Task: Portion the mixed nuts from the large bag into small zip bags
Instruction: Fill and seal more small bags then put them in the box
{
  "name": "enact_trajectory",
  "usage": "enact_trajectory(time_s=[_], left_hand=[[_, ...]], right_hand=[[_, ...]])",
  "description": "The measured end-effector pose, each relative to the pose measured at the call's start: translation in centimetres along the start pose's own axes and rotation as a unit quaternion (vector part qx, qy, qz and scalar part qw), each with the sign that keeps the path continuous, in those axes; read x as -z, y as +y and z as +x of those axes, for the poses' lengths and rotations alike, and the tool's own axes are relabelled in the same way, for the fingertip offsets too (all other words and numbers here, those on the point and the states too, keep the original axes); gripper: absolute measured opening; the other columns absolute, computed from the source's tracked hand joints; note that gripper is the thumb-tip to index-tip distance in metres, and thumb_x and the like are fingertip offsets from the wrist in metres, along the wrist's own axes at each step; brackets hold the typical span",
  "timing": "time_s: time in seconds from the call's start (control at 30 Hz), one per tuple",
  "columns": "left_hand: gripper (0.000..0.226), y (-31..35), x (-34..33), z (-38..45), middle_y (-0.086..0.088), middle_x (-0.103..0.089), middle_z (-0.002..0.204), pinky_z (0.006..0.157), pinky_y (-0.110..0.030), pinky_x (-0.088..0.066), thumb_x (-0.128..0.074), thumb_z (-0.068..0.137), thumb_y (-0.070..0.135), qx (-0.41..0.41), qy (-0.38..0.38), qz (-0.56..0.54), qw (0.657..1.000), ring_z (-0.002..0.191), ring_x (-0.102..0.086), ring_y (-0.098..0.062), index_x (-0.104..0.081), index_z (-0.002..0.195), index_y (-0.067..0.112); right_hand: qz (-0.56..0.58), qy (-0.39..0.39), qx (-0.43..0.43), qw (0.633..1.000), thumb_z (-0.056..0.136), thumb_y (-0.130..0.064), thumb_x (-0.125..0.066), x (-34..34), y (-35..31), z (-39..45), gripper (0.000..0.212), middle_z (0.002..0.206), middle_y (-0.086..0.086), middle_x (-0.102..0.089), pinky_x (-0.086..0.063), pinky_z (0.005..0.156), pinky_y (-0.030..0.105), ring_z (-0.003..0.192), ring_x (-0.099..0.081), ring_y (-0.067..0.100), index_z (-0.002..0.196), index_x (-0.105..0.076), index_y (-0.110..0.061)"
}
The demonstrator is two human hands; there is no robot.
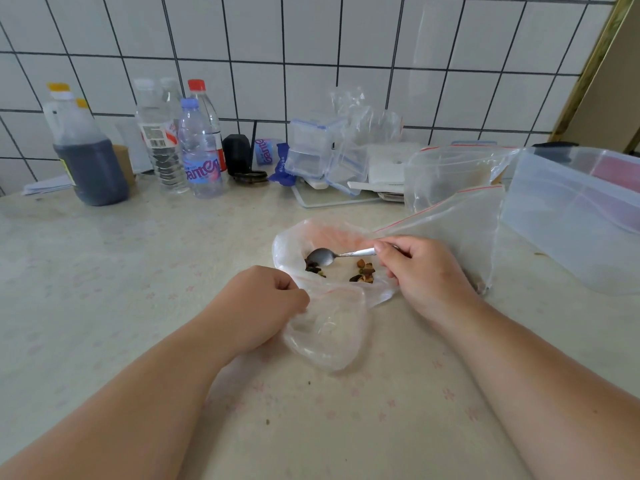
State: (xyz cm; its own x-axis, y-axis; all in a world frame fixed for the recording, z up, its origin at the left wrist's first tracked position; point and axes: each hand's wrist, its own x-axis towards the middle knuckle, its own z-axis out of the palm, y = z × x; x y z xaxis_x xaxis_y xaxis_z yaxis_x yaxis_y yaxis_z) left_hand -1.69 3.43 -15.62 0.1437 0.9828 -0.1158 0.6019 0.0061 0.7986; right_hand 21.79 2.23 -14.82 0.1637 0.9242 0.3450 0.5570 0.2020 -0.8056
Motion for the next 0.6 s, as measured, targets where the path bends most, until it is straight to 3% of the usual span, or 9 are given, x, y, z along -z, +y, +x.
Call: enact_trajectory(time_s=[0.1,0.2,0.33,0.4,0.5,0.6], left_hand=[[0.021,0.0,0.1,0.0,0.012,-0.042,0.044,0.038,-0.016,-0.025,-0.07,0.081,0.031,0.005,-0.008,-0.009,1.0,0.034,-0.032,-0.008,-0.067,0.064,0.019],[0.022,0.1,0.2,0.1,0.01,-0.043,0.046,0.04,-0.02,-0.026,-0.07,0.083,0.032,0.007,-0.012,-0.021,1.0,0.035,-0.032,-0.01,-0.068,0.066,0.019],[0.022,0.2,0.1,0.1,0.008,-0.041,0.044,0.037,-0.017,-0.025,-0.069,0.084,0.031,0.016,-0.013,-0.029,0.999,0.033,-0.031,-0.012,-0.069,0.069,0.016],[0.022,0.3,0.1,0.1,0.008,-0.041,0.043,0.036,-0.016,-0.024,-0.069,0.084,0.031,0.018,-0.014,-0.03,0.999,0.032,-0.03,-0.011,-0.069,0.069,0.015],[0.021,0.2,0.1,0.1,0.007,-0.039,0.045,0.037,-0.017,-0.022,-0.069,0.084,0.032,0.019,-0.022,-0.029,0.999,0.034,-0.028,-0.013,-0.07,0.07,0.016],[0.022,0.2,0.1,0.1,0.007,-0.039,0.046,0.038,-0.019,-0.021,-0.068,0.084,0.033,0.016,-0.027,-0.022,0.999,0.035,-0.028,-0.013,-0.07,0.068,0.019]], right_hand=[[-0.019,-0.008,0.011,1.0,0.098,-0.029,-0.06,0.4,0.1,0.0,0.02,0.052,-0.033,-0.055,-0.036,0.057,0.002,0.057,-0.054,-0.013,0.086,-0.068,-0.042],[-0.023,-0.002,0.004,1.0,0.098,-0.03,-0.059,0.7,0.5,0.3,0.023,0.051,-0.031,-0.054,-0.036,0.058,0.002,0.058,-0.053,-0.014,0.08,-0.069,-0.042],[-0.005,-0.018,-0.014,1.0,0.092,-0.039,-0.058,0.8,1.1,0.3,0.02,0.048,-0.012,-0.04,-0.032,0.047,0.014,0.046,-0.036,0.004,0.08,-0.074,-0.041],[0.036,-0.026,-0.038,0.998,0.083,-0.043,-0.057,0.5,1.1,0.3,0.018,0.047,-0.013,-0.039,-0.035,0.054,0.023,0.048,-0.036,0.007,0.079,-0.075,-0.044],[0.126,-0.029,-0.077,0.989,0.074,-0.039,-0.061,-0.3,0.6,0.2,0.022,0.052,-0.008,-0.037,-0.028,0.057,0.033,0.052,-0.032,0.015,0.075,-0.076,-0.024],[0.22,-0.05,-0.095,0.97,0.079,-0.036,-0.068,-1.0,0.8,-0.1,0.032,0.056,-0.004,-0.053,-0.039,0.05,0.024,0.053,-0.045,0.013,0.081,-0.073,-0.004]])
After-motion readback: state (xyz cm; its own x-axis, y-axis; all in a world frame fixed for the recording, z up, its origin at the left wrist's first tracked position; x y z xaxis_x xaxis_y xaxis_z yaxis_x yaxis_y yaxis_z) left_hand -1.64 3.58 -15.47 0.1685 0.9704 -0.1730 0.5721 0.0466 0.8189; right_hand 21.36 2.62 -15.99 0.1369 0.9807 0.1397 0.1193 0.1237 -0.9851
